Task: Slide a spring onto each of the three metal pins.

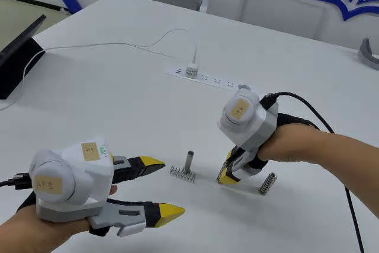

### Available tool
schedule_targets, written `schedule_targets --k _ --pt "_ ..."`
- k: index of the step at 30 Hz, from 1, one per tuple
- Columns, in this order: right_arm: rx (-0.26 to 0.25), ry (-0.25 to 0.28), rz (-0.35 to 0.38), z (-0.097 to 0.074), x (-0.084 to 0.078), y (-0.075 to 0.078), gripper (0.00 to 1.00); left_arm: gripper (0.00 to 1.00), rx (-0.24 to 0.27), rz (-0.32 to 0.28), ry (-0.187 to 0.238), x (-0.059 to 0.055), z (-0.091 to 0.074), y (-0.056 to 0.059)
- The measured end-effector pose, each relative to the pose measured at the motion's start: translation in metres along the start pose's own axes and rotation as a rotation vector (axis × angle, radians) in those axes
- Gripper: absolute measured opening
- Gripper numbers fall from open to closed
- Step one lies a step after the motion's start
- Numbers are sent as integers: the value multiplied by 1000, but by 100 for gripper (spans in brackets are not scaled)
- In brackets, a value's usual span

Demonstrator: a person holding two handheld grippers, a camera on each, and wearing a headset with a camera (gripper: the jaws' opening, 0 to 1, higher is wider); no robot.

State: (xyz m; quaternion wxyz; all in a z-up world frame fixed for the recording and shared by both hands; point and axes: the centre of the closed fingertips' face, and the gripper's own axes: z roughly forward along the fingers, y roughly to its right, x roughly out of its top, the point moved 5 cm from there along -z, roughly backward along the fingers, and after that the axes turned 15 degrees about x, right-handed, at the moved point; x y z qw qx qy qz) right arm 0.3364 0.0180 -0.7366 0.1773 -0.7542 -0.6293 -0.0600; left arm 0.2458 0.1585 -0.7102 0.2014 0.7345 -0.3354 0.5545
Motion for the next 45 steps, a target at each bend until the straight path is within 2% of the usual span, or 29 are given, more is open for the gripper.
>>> schedule_targets --k 6,10,16,21,29,38,45 --pt "-28 49 -33 -17 13 -10 22 52 4 4 2 1 0 -1" --pt "-31 81 -51 -19 24 -17 22 52 10 4 1 1 -1 -2" --pt "-17 104 -64 -5 37 -22 20 52 17 5 2 1 -3 -4" --pt "-2 133 -48 11 47 -21 17 51 26 2 0 0 -5 -7" --pt "10 127 -24 32 44 -16 15 51 41 -4 -7 -3 -8 -13" --pt "7 129 -17 38 45 -12 14 51 40 -3 -10 -2 -7 -12" --pt "30 115 -19 46 44 -13 12 51 44 -4 -14 -4 -7 -14"
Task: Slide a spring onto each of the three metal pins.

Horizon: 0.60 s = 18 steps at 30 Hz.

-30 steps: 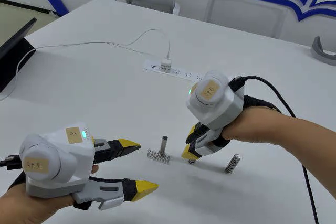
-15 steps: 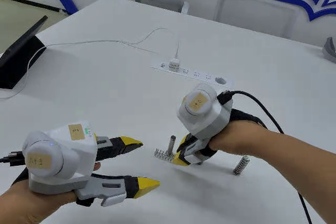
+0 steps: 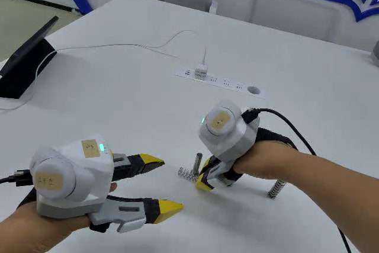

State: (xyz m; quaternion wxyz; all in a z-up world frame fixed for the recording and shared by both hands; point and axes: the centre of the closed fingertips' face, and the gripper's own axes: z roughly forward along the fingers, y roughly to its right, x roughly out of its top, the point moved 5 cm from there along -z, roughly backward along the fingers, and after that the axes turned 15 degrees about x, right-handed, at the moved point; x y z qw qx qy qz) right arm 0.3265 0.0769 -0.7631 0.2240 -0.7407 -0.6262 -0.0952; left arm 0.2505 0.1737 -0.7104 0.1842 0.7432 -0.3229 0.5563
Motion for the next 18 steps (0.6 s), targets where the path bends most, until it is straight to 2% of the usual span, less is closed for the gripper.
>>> schedule_targets --k 5,12,18 --pt "2 1 0 0 0 -1 12 50 2 2 -3 -1 -1 0" --pt "13 -8 -24 -9 -2 -15 12 50 1 11 -10 -3 -1 -1" --pt "21 -15 -66 -23 -1 -30 12 50 -21 45 -11 0 3 6"
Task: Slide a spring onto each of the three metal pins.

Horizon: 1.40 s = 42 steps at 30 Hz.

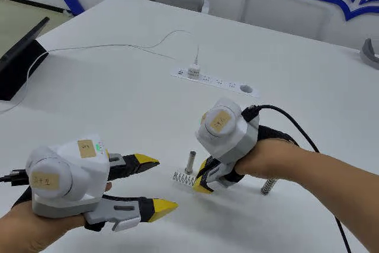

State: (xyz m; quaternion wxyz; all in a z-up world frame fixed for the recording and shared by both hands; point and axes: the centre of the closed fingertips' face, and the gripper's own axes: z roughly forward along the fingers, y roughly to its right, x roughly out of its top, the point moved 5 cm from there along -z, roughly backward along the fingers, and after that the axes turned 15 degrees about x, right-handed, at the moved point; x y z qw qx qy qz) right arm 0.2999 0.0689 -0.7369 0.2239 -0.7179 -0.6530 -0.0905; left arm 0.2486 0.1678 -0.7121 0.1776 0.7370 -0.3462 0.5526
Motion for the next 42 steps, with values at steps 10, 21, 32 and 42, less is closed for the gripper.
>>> schedule_targets --k 10,21,32,42 --pt "5 -34 -56 -25 -7 -23 12 49 -52 51 5 8 10 12" --pt "2 -60 -99 -43 -12 -48 12 44 -117 102 23 19 18 27" --pt "8 -76 -131 -50 -12 -64 12 28 -185 172 49 25 22 41" --pt "12 -86 -143 -53 -11 -72 12 14 -222 212 73 27 20 50"
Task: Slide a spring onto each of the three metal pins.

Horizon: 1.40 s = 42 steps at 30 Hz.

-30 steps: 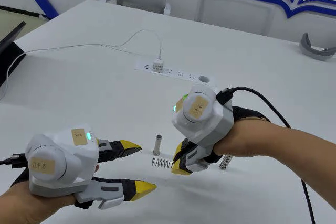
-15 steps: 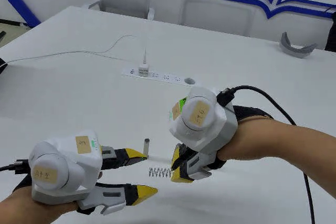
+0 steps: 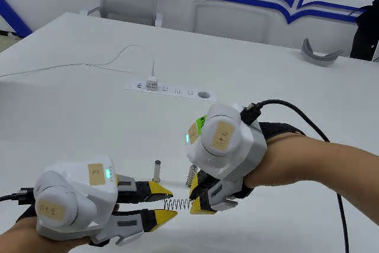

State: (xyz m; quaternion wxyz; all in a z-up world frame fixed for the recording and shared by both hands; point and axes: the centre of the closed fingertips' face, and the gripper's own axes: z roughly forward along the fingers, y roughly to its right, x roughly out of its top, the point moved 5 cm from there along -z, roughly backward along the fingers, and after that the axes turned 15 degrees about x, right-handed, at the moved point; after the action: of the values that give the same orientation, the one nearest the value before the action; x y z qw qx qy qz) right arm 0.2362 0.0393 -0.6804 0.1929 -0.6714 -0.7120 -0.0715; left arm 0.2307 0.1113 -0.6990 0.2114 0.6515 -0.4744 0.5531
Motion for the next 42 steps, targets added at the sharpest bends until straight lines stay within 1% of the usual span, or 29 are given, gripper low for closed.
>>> schedule_targets --k 5,14,21,31,39,42 --pt "6 -10 -6 0 3 -6 12 13 -9 13 -2 0 -2 4" --pt "-2 -7 -18 -8 12 -13 12 12 -19 28 -3 1 -6 7" --pt "-10 4 -33 -12 28 -19 12 11 -28 42 -9 -2 -11 8" --pt "-24 12 -44 -15 46 -18 12 11 -38 40 1 -4 -13 3" --pt "-29 25 -47 -15 55 -16 11 11 -45 28 9 -5 -11 1" --pt "-30 25 -44 -14 56 -15 11 11 -46 30 8 -5 -11 0"
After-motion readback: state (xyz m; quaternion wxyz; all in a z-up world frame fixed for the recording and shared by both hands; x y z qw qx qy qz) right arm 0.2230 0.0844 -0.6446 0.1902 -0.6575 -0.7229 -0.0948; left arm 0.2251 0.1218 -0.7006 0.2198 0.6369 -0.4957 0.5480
